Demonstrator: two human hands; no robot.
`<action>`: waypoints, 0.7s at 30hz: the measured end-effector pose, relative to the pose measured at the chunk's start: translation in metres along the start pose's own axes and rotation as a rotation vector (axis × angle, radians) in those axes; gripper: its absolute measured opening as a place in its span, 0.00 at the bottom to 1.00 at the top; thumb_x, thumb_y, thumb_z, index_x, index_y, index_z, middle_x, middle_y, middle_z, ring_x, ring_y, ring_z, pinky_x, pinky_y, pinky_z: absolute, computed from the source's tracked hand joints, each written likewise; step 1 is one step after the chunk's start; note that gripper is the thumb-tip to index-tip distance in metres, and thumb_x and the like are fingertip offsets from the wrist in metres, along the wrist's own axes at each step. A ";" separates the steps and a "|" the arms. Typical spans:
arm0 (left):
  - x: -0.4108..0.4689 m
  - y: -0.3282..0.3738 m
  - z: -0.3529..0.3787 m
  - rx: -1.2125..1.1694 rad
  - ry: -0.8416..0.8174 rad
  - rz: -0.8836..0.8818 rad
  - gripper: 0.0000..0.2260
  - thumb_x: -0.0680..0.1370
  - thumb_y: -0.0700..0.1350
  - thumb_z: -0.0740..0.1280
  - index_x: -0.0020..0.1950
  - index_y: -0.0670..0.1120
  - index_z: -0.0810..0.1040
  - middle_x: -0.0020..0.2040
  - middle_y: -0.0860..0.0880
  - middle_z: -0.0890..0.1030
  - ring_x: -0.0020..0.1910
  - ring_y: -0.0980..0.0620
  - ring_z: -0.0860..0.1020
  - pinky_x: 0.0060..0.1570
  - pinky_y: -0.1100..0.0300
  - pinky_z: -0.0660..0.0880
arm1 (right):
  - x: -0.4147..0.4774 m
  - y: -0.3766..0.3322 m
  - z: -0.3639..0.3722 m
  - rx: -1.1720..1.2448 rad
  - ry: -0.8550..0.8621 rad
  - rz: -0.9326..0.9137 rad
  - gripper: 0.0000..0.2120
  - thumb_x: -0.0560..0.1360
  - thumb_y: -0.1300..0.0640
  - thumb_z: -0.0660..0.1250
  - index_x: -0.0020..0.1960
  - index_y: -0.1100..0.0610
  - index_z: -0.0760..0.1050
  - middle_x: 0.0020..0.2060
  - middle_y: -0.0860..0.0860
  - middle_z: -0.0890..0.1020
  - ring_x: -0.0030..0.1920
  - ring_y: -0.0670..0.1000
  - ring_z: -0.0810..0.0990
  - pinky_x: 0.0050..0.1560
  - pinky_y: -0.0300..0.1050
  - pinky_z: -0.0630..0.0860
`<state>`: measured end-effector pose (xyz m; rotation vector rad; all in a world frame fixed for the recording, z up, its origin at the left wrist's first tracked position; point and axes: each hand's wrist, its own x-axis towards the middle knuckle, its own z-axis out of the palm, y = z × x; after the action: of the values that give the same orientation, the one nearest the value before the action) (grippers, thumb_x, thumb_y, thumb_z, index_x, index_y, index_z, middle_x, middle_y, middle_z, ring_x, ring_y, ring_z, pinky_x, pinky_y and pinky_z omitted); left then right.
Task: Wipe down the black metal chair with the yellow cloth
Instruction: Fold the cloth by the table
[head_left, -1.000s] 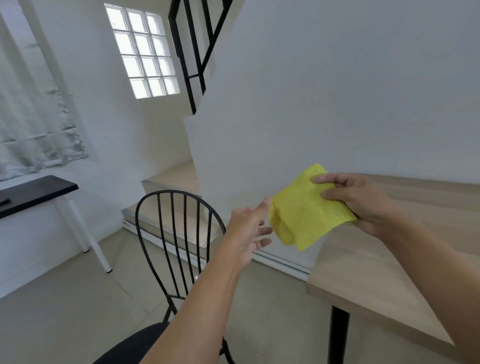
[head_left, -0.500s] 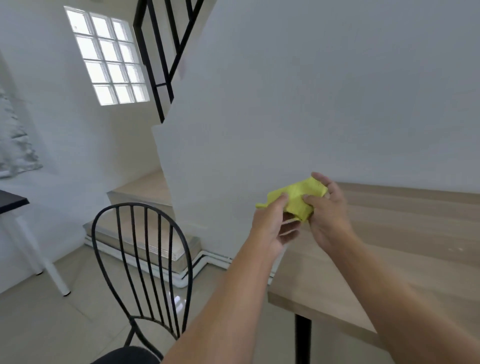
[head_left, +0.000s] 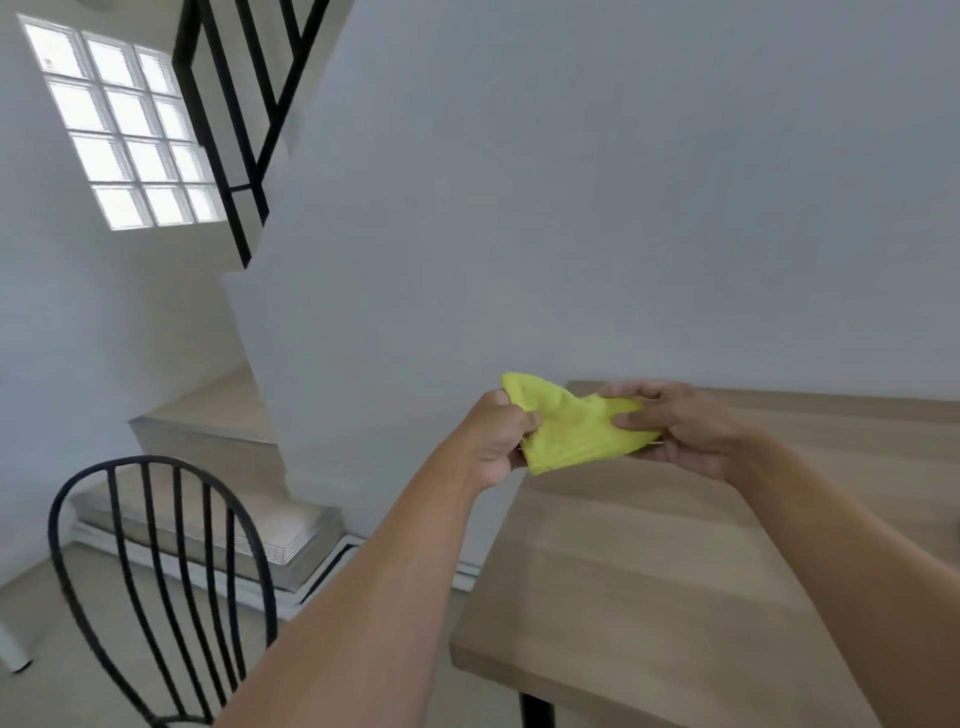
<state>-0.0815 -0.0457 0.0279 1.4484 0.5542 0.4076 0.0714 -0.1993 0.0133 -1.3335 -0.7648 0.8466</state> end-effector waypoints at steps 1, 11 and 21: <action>0.009 0.000 0.005 0.012 -0.010 0.002 0.15 0.80 0.31 0.59 0.64 0.42 0.76 0.59 0.43 0.81 0.59 0.43 0.80 0.54 0.47 0.78 | 0.004 0.001 -0.006 -0.022 0.033 -0.027 0.17 0.75 0.71 0.68 0.59 0.55 0.79 0.50 0.51 0.82 0.44 0.49 0.82 0.40 0.43 0.81; 0.097 -0.044 0.058 0.985 0.224 0.358 0.24 0.79 0.44 0.63 0.74 0.44 0.63 0.71 0.45 0.69 0.69 0.45 0.69 0.64 0.53 0.68 | 0.064 0.056 -0.067 -0.607 0.509 0.050 0.29 0.74 0.65 0.72 0.73 0.60 0.70 0.60 0.57 0.77 0.57 0.56 0.78 0.56 0.48 0.76; 0.137 -0.122 0.076 1.498 -0.016 0.471 0.14 0.83 0.49 0.52 0.64 0.45 0.70 0.69 0.49 0.70 0.67 0.45 0.72 0.61 0.44 0.67 | 0.076 0.115 -0.087 -1.503 0.407 0.202 0.27 0.84 0.46 0.45 0.79 0.57 0.55 0.81 0.49 0.54 0.80 0.48 0.52 0.74 0.54 0.54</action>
<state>0.0652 -0.0396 -0.1053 3.0514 0.4855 0.3241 0.1748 -0.1720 -0.1100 -2.8171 -0.9479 -0.0392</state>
